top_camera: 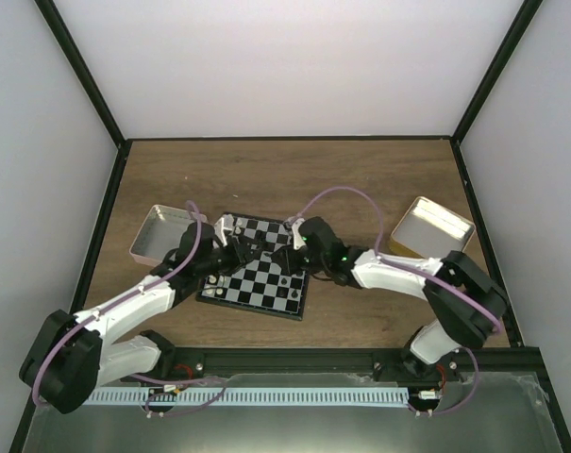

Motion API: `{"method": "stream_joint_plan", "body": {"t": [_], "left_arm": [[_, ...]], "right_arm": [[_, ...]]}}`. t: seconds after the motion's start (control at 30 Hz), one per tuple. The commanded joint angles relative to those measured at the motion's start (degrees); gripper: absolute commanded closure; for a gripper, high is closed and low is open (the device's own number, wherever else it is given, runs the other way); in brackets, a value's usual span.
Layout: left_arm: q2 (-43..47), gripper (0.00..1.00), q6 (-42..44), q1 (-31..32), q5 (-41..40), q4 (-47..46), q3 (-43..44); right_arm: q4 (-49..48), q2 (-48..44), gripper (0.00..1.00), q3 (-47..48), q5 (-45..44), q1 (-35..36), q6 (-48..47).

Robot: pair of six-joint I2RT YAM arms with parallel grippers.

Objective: Set up the chess pieces on the board
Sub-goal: Place the chess piece on the chessboard.

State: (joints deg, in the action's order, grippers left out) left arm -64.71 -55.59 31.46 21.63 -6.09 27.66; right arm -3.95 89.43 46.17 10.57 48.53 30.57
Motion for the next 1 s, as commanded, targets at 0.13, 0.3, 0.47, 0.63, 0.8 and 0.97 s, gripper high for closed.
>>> {"method": "stream_joint_plan", "body": {"t": [0.13, 0.3, 0.47, 0.63, 0.8, 0.97], "left_arm": [[-0.09, 0.48, -2.53, -2.71, 10.66, -12.43, -0.21], [-1.56, 0.50, -2.04, -2.70, 15.17, -13.59, 0.60], [-2.69, 0.62, -1.74, -2.68, 18.28, -13.80, 1.55], [-3.03, 0.76, -1.93, -2.72, 18.84, -13.75, 1.84], [-3.57, 0.87, -1.72, -2.72, 19.67, -13.87, 2.17], [-4.26, 0.96, -1.02, -2.72, 19.75, -13.83, 2.34]], "right_arm": [[-17.37, -10.07, 0.92, -8.84, 9.07, -2.54, 0.43], [-20.31, -13.10, 0.92, -10.88, 9.38, -3.17, 0.85], [-21.84, -14.71, 0.92, -11.88, 9.43, -3.27, 0.99], [-21.52, -14.89, 0.92, -12.00, 9.42, -3.36, 1.07], [-21.38, -14.92, 0.92, -12.22, 9.32, -3.31, 0.94], [-20.40, -14.99, 0.87, -12.01, 8.22, -3.36, 1.02]]}}
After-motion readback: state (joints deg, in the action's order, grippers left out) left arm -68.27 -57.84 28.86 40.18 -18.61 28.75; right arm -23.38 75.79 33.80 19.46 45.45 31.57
